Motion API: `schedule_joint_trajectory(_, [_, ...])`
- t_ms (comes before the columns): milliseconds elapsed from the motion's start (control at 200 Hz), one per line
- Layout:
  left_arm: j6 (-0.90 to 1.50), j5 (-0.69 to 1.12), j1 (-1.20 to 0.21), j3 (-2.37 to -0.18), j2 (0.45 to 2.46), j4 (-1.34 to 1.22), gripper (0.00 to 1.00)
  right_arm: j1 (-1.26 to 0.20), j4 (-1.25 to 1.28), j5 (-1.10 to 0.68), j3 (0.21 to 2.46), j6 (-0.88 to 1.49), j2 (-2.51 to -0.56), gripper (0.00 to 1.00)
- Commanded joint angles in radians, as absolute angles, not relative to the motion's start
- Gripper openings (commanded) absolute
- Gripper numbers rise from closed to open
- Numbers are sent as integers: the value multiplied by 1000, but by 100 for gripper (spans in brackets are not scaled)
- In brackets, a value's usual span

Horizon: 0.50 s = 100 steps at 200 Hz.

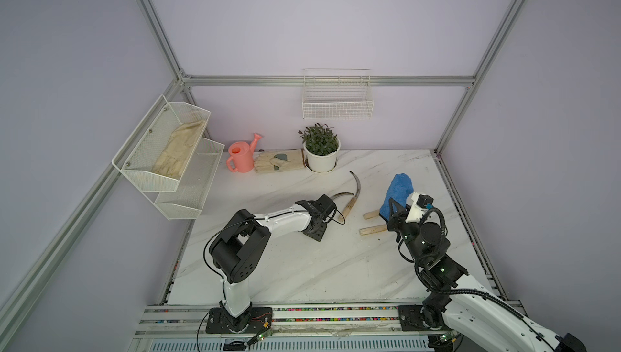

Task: Wipe small sickles with rags
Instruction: Place the small sickle at the center of the board.

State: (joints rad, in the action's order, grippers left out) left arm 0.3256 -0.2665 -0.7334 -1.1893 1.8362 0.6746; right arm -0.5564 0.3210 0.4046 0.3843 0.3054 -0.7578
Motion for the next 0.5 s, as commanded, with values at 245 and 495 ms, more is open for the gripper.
schedule_joint_trajectory(245, [316, -303, -664, -1165, 1615, 495, 70, -375, 350, 387, 709, 388, -1287, 0])
schedule_joint_trajectory(495, [329, -329, -604, -882, 1350, 172, 80, -307, 256, 400, 933, 423, -1640, 0])
